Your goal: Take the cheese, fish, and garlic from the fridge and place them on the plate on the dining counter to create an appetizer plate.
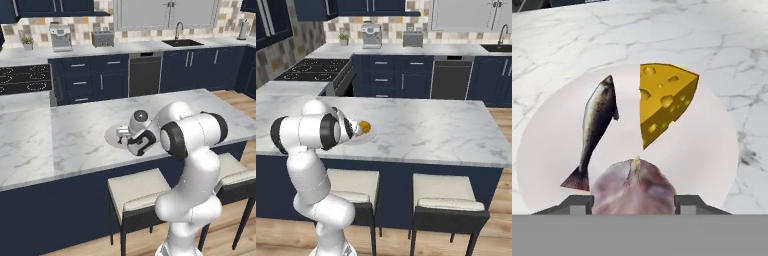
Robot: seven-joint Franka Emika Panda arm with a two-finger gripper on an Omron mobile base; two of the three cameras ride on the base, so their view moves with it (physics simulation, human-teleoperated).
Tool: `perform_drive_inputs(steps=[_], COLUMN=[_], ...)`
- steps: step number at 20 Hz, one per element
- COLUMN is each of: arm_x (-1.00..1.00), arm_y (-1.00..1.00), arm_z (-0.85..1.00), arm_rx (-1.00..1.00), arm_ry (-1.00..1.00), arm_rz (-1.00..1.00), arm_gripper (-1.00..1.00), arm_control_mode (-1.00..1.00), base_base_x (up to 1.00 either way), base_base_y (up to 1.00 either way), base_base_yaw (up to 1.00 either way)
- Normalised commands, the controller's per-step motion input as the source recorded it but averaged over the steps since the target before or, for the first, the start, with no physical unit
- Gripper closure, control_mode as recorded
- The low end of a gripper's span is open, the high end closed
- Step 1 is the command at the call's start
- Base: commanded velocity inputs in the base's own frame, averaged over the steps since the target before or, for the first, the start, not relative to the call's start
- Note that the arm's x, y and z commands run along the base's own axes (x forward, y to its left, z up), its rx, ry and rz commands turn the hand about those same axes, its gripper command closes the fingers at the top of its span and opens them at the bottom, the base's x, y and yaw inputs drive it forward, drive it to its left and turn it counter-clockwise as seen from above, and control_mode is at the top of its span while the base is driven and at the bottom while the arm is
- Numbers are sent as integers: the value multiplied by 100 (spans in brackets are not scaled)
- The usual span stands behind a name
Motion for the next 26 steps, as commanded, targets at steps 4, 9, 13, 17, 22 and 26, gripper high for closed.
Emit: perform_drive_inputs(steps=[4,9,13,17,22,26], arm_x=[23,10,0,0,-31,-67], arm_y=[8,3,1,1,0,0], arm_z=[-40,-10,3,37,98,100], arm_rx=[0,0,0,0,3,10], arm_ry=[0,0,0,-1,-8,0], arm_rz=[0,0,-4,-7,-3,0], arm_gripper=[-100,-100,-100,-100,-100,-100], arm_control_mode=[-100,-100,-100,-100,-100,-100], base_base_x=[0,0,0,0,0,0], base_base_y=[0,0,0,0,0,0], base_base_yaw=[0,0,0,0,0,0])
